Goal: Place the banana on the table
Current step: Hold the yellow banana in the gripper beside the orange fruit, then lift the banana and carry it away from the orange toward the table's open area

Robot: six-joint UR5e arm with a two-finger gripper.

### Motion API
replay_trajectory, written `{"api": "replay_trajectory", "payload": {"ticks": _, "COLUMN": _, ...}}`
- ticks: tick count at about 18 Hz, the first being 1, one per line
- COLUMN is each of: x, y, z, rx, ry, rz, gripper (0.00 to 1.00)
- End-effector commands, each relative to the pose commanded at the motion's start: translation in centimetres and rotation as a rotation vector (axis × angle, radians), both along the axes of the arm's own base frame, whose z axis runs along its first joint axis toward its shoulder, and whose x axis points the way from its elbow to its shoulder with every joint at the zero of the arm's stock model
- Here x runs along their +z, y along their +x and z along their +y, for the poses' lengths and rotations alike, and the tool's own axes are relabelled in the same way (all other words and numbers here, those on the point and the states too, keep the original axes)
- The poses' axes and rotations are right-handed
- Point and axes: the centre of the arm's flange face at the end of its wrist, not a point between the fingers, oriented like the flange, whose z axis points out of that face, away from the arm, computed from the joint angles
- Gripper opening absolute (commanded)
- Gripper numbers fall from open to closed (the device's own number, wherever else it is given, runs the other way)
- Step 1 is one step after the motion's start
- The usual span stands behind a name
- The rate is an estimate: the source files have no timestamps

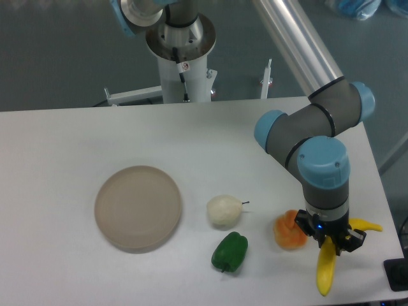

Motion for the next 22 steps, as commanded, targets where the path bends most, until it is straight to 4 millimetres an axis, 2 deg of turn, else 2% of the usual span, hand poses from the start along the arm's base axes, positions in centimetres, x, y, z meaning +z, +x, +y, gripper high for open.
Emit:
{"api": "replay_trajectory", "payload": {"ticks": 13, "x": -0.1, "y": 0.1, "z": 0.1, "rx": 0.009, "ry": 0.004, "rz": -0.004, "gripper": 0.24}}
{"api": "replay_trajectory", "payload": {"ticks": 16, "x": -0.4, "y": 1.5, "z": 0.9, "rx": 0.0, "ry": 0.001, "rz": -0.01, "gripper": 0.24}}
{"api": "replay_trajectory", "payload": {"ticks": 19, "x": 0.0, "y": 3.6, "z": 2.0, "rx": 0.018, "ry": 0.02, "rz": -0.018, "gripper": 0.24}}
{"api": "replay_trajectory", "payload": {"ticks": 22, "x": 0.4, "y": 5.7, "z": 1.2, "rx": 0.025, "ry": 0.012, "rz": -0.032, "gripper": 0.24}}
